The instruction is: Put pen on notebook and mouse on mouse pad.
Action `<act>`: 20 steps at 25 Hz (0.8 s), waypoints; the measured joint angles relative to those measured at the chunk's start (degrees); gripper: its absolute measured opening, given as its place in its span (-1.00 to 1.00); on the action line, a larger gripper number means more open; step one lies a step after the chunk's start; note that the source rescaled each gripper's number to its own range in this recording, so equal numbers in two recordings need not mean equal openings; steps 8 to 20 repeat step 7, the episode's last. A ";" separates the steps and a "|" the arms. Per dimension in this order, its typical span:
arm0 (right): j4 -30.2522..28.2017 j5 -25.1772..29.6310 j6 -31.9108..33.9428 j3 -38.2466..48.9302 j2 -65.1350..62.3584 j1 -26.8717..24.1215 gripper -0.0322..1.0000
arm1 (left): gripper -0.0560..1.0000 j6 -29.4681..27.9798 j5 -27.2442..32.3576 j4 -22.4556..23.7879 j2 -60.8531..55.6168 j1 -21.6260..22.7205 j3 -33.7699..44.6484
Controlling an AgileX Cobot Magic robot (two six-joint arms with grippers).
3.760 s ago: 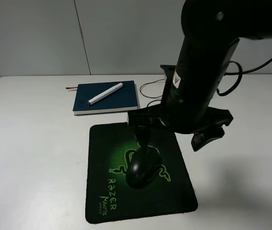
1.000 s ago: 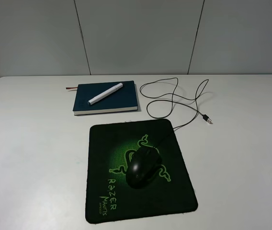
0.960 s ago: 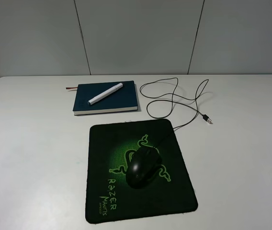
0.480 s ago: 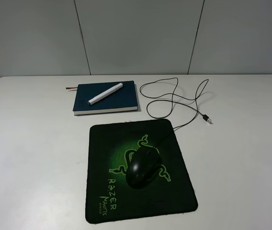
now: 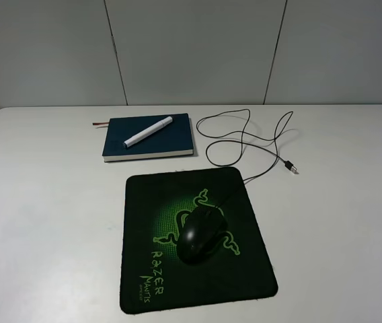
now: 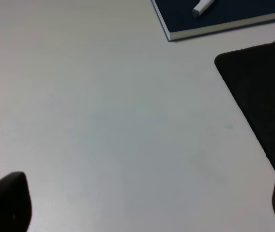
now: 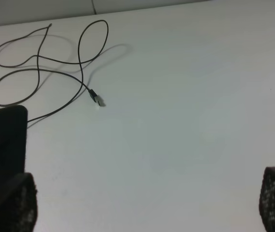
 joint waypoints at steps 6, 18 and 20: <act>0.00 0.00 0.00 0.00 0.00 0.00 1.00 | 1.00 0.00 0.00 0.00 0.00 0.00 0.00; 0.00 0.00 0.00 0.00 0.00 0.00 1.00 | 1.00 0.00 0.00 0.00 0.00 0.00 0.00; 0.00 0.00 0.00 0.00 0.00 0.00 1.00 | 1.00 0.00 0.00 0.00 0.00 0.00 0.00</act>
